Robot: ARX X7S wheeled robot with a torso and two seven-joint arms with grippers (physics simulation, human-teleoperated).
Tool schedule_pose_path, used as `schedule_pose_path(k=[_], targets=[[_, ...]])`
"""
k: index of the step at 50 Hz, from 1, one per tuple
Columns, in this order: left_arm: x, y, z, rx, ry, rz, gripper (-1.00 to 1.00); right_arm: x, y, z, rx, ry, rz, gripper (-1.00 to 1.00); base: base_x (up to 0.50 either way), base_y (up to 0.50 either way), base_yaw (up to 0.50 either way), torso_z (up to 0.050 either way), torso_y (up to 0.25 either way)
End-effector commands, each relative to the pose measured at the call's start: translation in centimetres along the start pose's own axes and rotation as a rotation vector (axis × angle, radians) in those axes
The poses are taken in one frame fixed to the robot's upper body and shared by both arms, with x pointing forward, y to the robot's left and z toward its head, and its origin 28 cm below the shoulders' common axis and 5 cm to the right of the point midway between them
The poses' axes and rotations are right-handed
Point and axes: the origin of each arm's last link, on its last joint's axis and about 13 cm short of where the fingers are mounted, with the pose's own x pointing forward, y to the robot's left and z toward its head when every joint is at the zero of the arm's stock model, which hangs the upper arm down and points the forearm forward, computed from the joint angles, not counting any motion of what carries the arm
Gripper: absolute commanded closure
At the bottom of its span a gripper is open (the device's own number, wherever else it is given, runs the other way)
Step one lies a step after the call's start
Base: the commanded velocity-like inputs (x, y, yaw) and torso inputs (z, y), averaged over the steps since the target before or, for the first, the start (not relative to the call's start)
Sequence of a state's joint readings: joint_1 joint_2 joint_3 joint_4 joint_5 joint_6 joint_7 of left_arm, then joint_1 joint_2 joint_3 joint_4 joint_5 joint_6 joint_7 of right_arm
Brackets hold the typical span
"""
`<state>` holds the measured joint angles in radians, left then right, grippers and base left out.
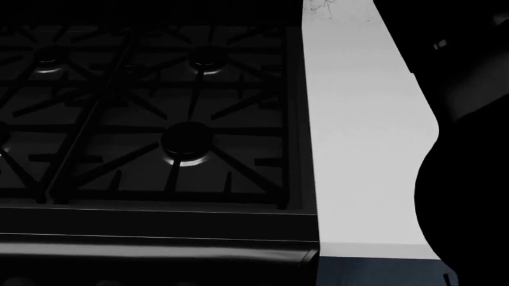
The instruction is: Press the stop button on the microwave
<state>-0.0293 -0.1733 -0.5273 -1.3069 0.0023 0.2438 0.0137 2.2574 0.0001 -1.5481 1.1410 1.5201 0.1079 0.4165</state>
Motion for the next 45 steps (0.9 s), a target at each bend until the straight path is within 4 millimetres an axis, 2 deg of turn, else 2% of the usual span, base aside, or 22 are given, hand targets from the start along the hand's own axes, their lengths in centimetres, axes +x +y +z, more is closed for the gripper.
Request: schedule_pose_path(k=[1,7,13,17,22,28,35,40,45], targets=[[0.0,0.0,-0.1,0.001,-0.004,0.003,-1.00,0.0,0.1,-0.2,-0.004,-0.006,0.001,-1.00,0.00,0.00,0.00,0.050,0.059],[0.0,0.0,-0.1,0.001,-0.004,0.003,-1.00,0.1,-0.1,0.2,0.018,-0.030,-0.027,-1.00,0.48,0.00,0.00,0.050,0.059],[0.0,0.0,-0.1,0.001,-0.004,0.003,-1.00,0.2,-0.1,0.3,0.020,-0.046,-0.027,-1.00,0.00,0.00,0.00,0.050,0.059],[0.0,0.0,-0.1,0.001,-0.004,0.003,-1.00,0.3,-0.2,1.5,0.017,-0.136,-0.045,-1.00,0.00,0.00,0.00,0.050,0.061],[0.0,0.0,-0.1,0.001,-0.004,0.003,-1.00,0.2,-0.4,3.0,0.061,-0.150,-0.045,-1.00,0.00,0.00,0.00,0.050,0.059],[0.0,0.0,-0.1,0.001,-0.004,0.003,-1.00,0.1,0.0,3.0,0.091,-0.160,-0.001,-1.00,0.16,0.00,0.00,0.050,0.060],[0.0,0.0,-0.1,0.001,-0.004,0.003,-1.00,0.1,0.3,1.8,0.079,-0.138,-0.001,-1.00,0.29,0.00,0.00,0.050,0.059],[0.0,0.0,-0.1,0.001,-0.004,0.003,-1.00,0.0,0.4,1.6,0.070,-0.126,0.013,-1.00,0.00,0.00,0.00,0.050,0.060],[0.0,0.0,0.0,-0.011,0.019,-0.007,-1.00,0.0,0.5,1.3,0.073,-0.115,0.017,-1.00,0.42,-0.11,0.00,0.050,0.059]])
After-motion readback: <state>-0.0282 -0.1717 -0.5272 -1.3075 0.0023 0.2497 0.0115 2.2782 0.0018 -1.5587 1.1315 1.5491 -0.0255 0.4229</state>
